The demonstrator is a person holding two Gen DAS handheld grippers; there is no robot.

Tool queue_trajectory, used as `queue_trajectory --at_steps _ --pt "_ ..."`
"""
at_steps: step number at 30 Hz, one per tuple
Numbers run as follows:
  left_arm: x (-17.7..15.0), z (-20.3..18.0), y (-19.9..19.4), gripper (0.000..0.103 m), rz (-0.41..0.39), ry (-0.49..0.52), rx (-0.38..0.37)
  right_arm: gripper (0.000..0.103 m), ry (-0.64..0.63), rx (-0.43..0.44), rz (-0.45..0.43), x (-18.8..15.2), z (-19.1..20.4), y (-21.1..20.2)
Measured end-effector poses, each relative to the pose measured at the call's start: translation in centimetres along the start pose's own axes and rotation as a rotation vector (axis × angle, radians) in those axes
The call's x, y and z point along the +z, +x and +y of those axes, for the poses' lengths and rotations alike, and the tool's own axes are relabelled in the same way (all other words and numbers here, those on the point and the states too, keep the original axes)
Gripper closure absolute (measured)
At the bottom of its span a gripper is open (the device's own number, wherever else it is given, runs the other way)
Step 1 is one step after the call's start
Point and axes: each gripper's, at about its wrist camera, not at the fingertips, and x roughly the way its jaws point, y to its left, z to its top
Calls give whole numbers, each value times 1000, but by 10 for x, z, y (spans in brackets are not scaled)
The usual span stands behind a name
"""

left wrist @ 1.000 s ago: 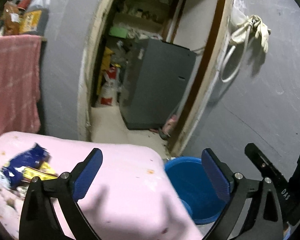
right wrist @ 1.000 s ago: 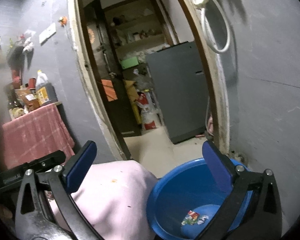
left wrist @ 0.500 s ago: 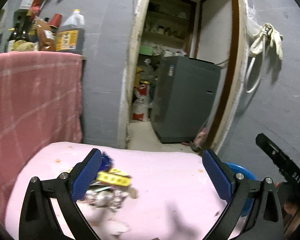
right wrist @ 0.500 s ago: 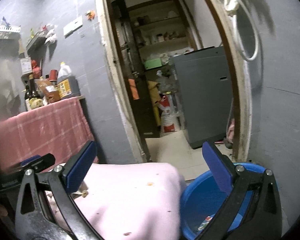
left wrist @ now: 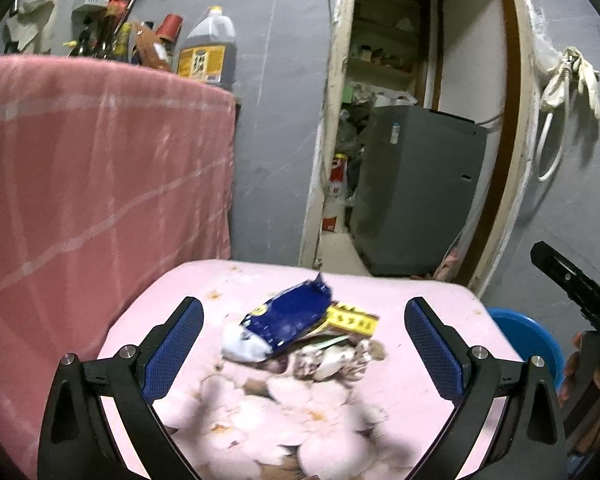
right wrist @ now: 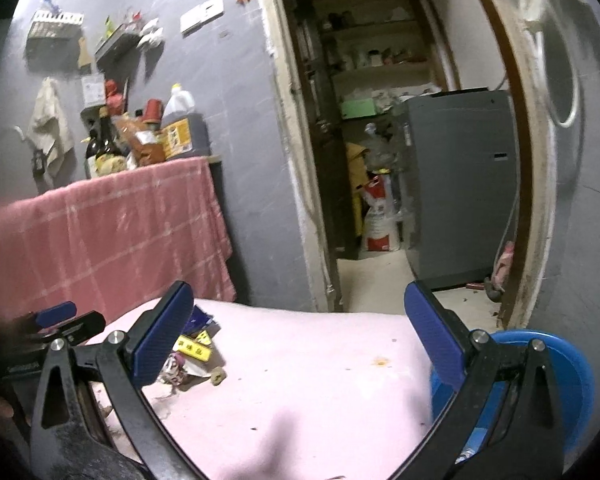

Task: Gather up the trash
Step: 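Move both tools back over the remaining trash on the table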

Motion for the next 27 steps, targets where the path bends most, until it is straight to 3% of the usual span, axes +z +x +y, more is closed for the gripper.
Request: queue_trajectory --at_steps 7,12,14,16,19,27 --pt "-10 12 15 5 103 -5 -16 2 -61 41 138 -12 17 30" --pt "-17 15 24 6 150 0 -36 15 -103 65 212 -21 26 45" --pt "-19 15 28 12 174 10 -53 20 -110 74 242 -24 28 50" --pt "-21 13 32 26 199 22 -72 25 -111 92 284 -27 28 56" --pt "-25 11 39 38 245 25 -105 36 -107 108 344 -31 28 66" --pt "-25 7 56 61 324 -16 -184 59 -159 129 494 -44 38 94"
